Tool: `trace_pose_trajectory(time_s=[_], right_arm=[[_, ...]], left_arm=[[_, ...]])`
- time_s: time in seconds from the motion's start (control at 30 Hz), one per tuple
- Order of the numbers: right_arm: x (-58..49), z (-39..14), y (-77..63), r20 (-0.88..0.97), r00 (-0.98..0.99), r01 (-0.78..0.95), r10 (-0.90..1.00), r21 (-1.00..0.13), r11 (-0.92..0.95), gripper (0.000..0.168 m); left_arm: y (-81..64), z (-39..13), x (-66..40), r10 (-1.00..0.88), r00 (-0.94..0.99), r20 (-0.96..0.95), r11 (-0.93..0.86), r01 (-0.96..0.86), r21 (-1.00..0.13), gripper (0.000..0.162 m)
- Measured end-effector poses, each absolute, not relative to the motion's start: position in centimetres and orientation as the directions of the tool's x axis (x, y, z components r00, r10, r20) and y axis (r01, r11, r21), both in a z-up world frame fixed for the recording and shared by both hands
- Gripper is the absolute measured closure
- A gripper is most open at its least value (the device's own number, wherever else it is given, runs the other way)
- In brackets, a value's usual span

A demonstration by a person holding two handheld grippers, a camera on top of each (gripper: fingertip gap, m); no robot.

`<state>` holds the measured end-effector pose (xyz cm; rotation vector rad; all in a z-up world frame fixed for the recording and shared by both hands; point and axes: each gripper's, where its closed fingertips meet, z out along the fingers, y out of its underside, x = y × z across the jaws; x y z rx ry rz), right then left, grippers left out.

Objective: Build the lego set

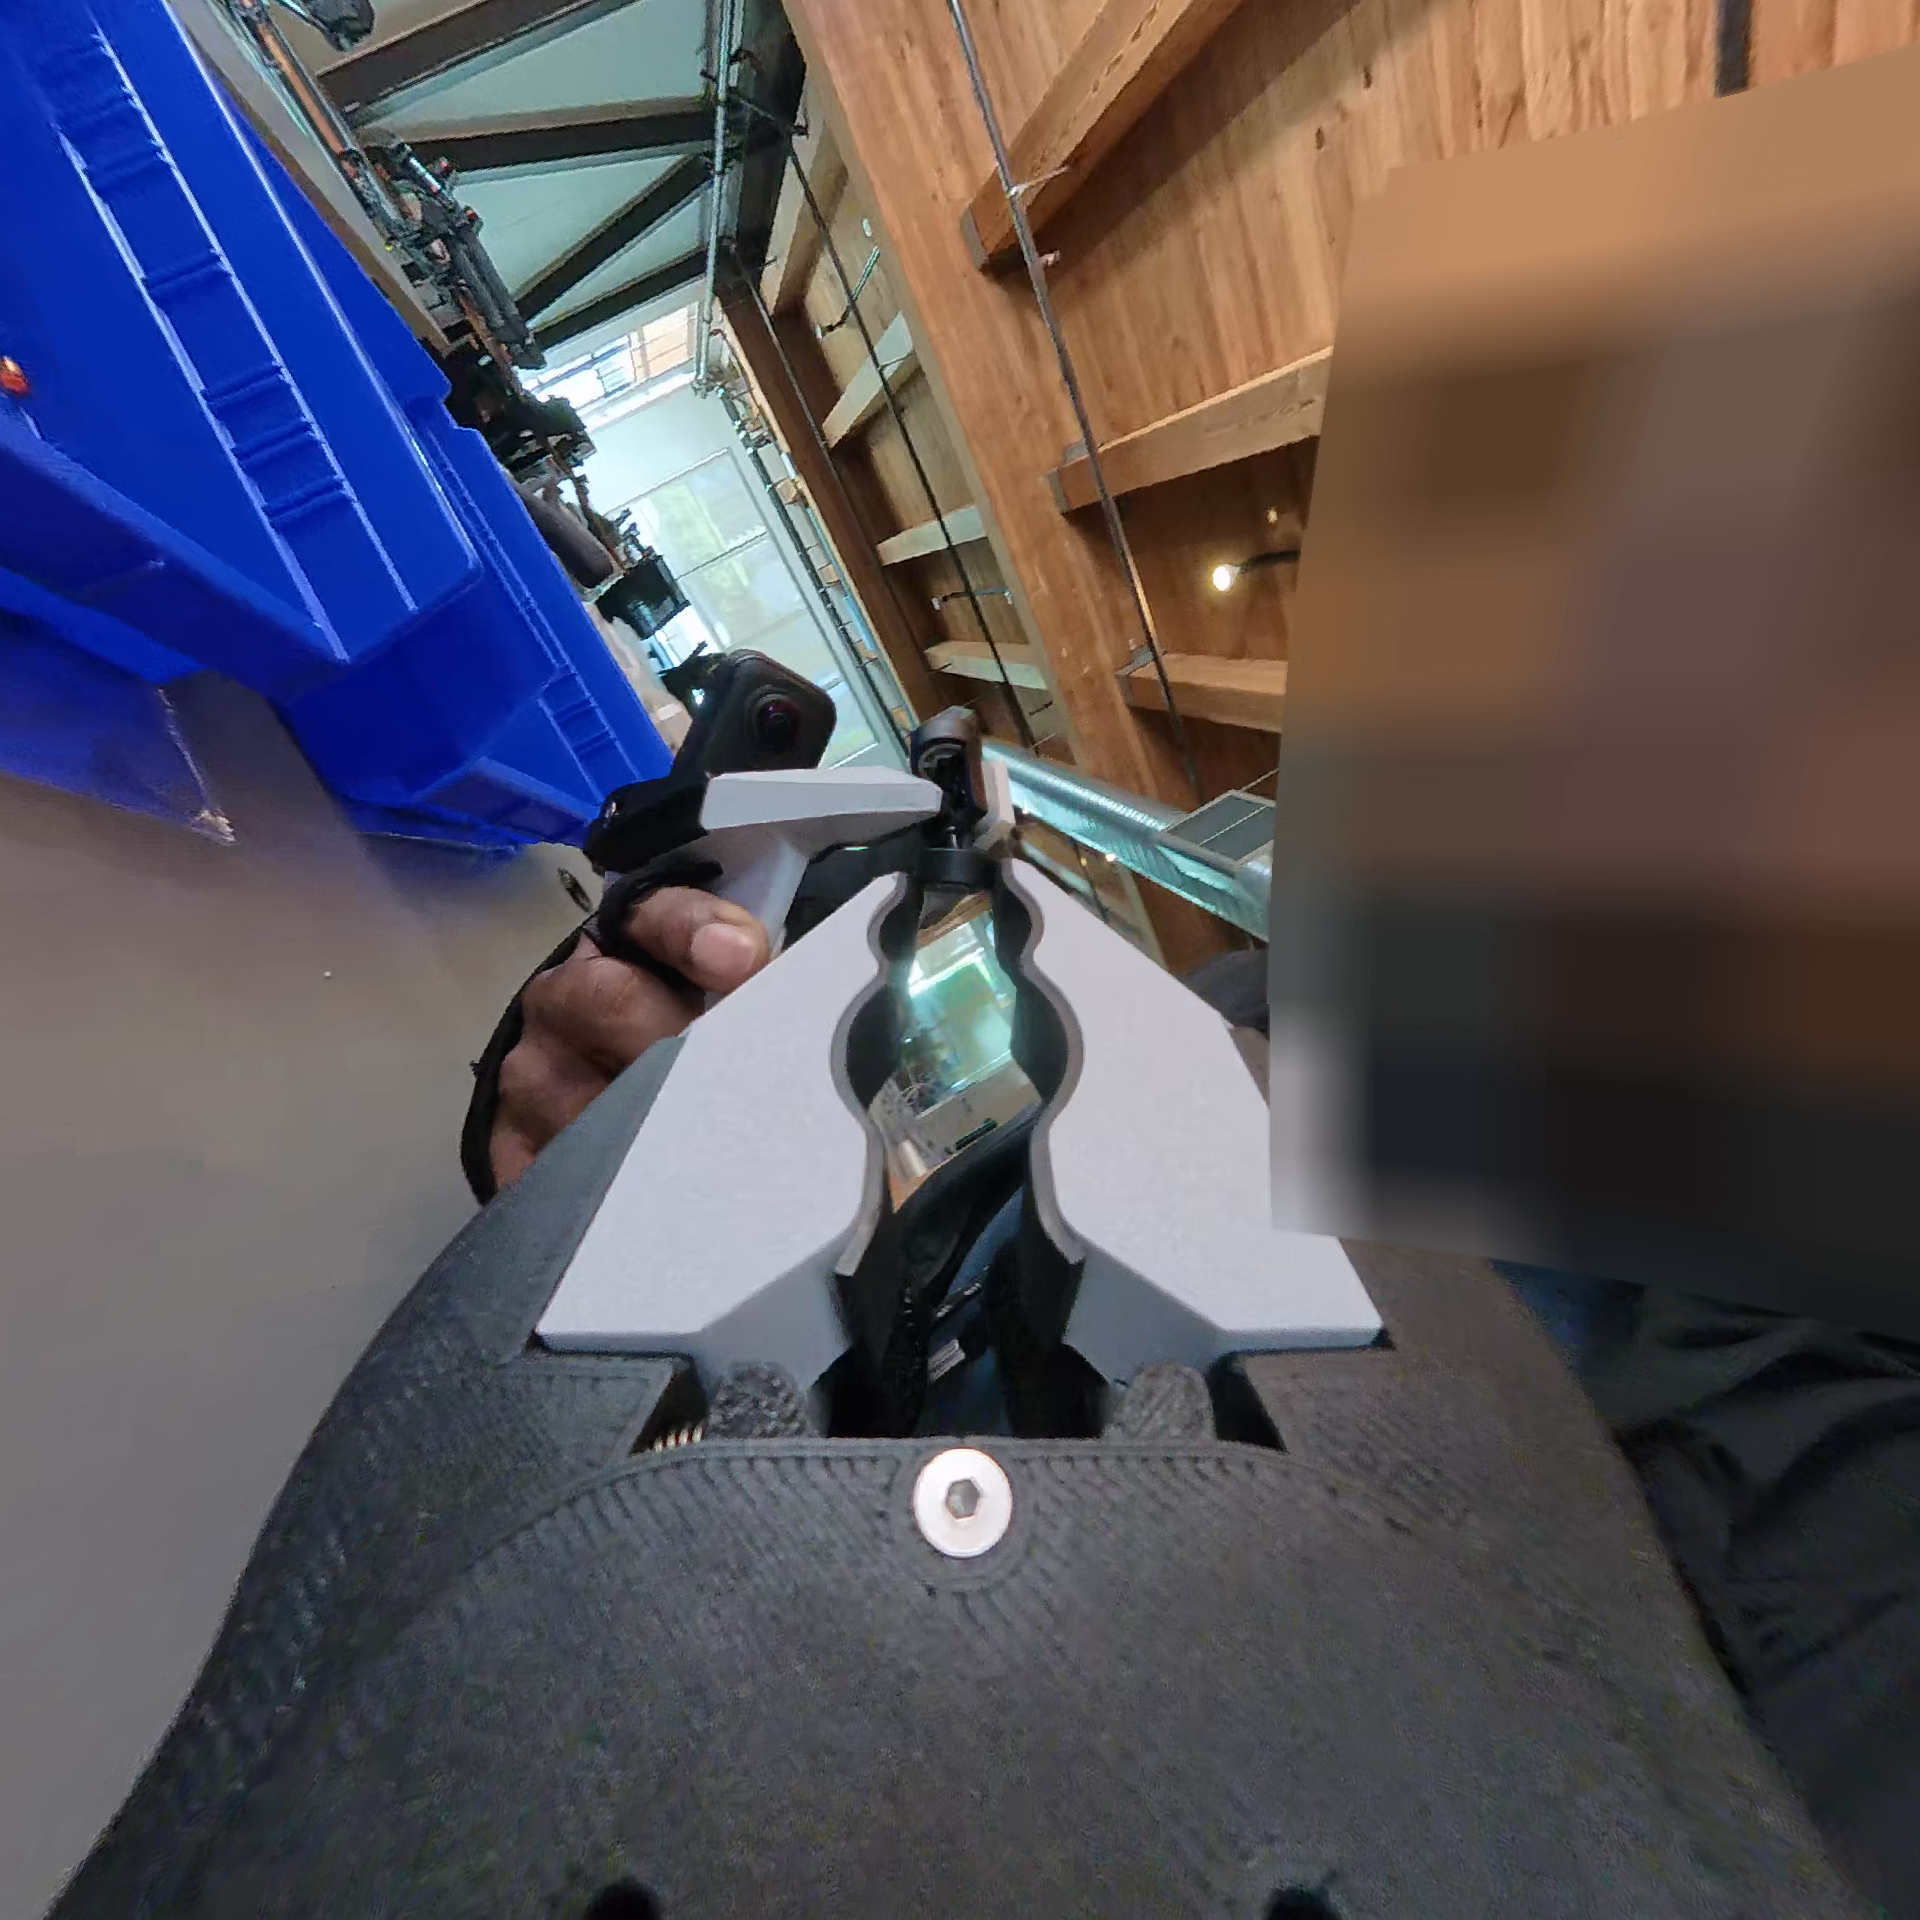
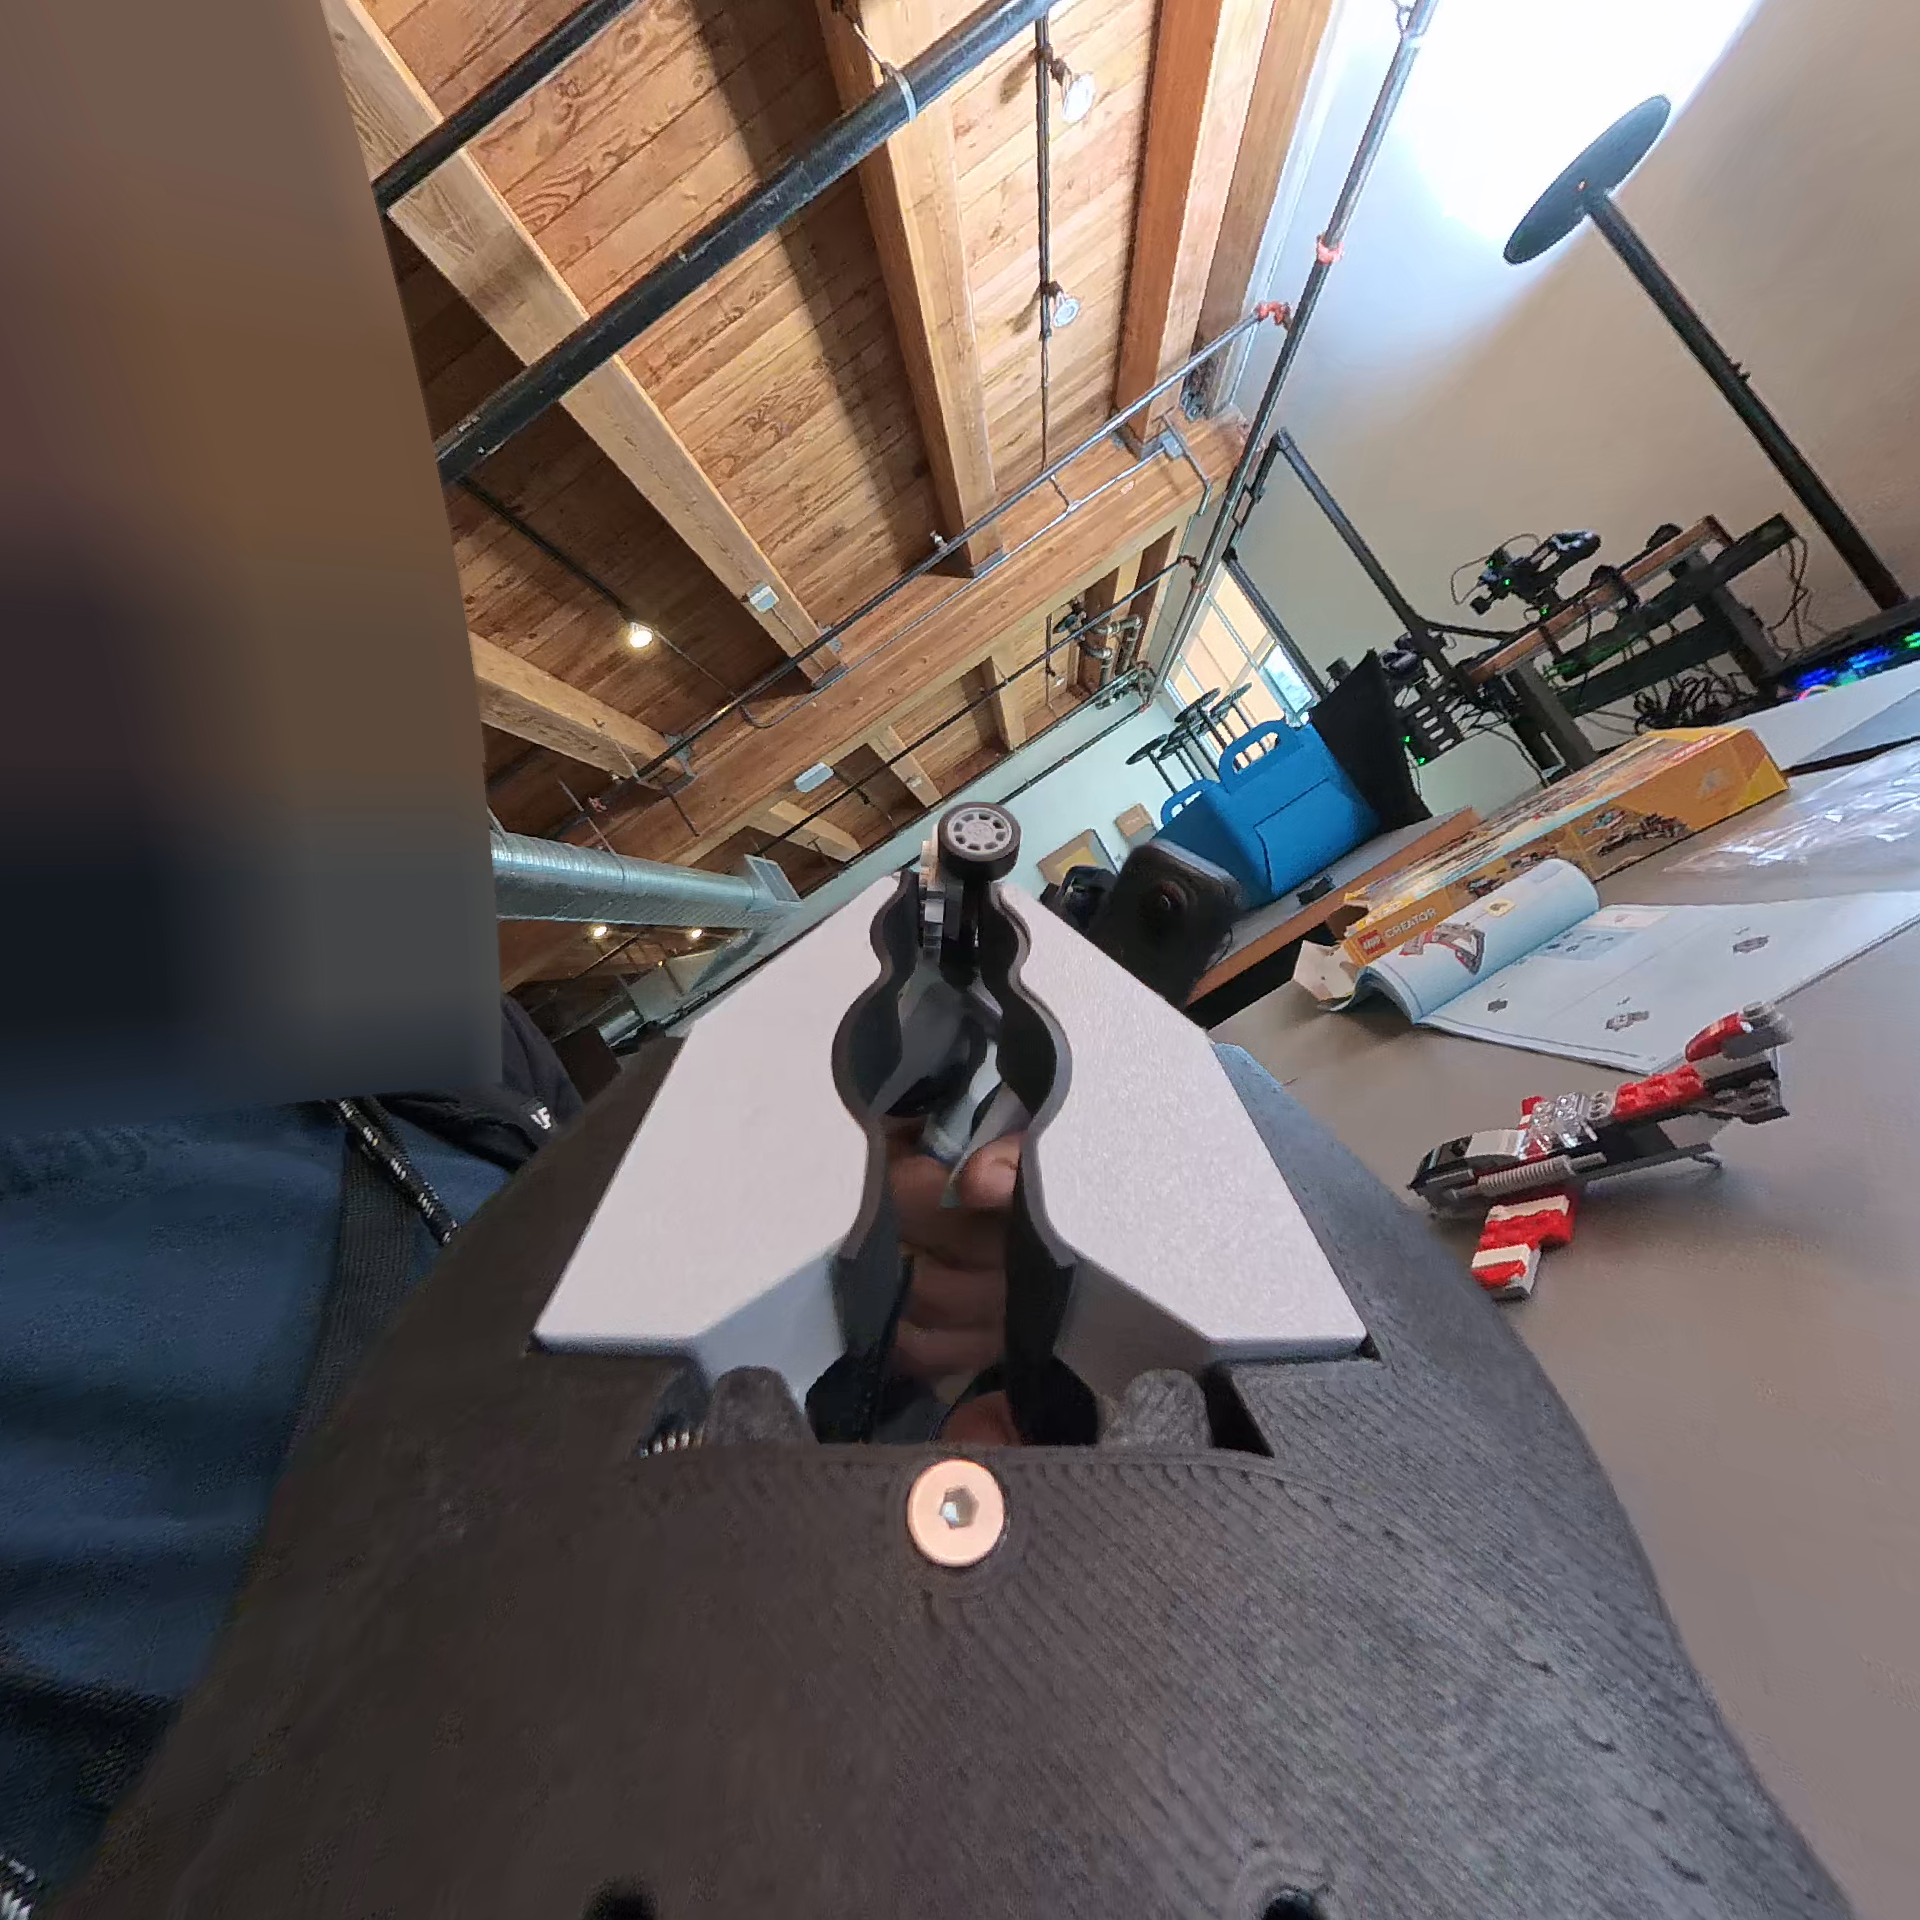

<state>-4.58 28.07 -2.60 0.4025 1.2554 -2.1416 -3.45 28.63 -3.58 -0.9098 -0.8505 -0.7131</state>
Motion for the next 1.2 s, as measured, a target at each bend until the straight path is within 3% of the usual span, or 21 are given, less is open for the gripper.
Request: trace_pose_trajectory(time_s=[0.27, 0.77, 0.93, 1.2], right_arm=[[-3.8, -3.6, 28.0, -0.541, -0.757, 0.641, -0.368, -0.725, -0.253, 0.157], [-4.2, -5.8, 27.4, -0.586, -0.753, 0.640, -0.299, -0.758, -0.125, 0.157], [-5.0, -5.3, 27.1, -0.597, -0.751, 0.652, -0.284, -0.737, -0.177, 0.157], [-5.9, -4.0, 27.0, -0.582, -0.766, 0.642, -0.271, -0.709, -0.292, 0.157]], left_arm=[[28.8, -4.8, -2.7, 0.004, 0.529, 0.848, 0.307, 0.807, -0.505, 0.148], [28.2, -7.2, -2.9, 0.251, 0.575, 0.779, 0.130, 0.777, -0.615, 0.149], [28.0, -6.8, -3.5, 0.198, 0.556, 0.807, 0.210, 0.780, -0.589, 0.148], [28.0, -5.2, -4.2, -0.040, 0.514, 0.857, 0.422, 0.786, -0.451, 0.148]])
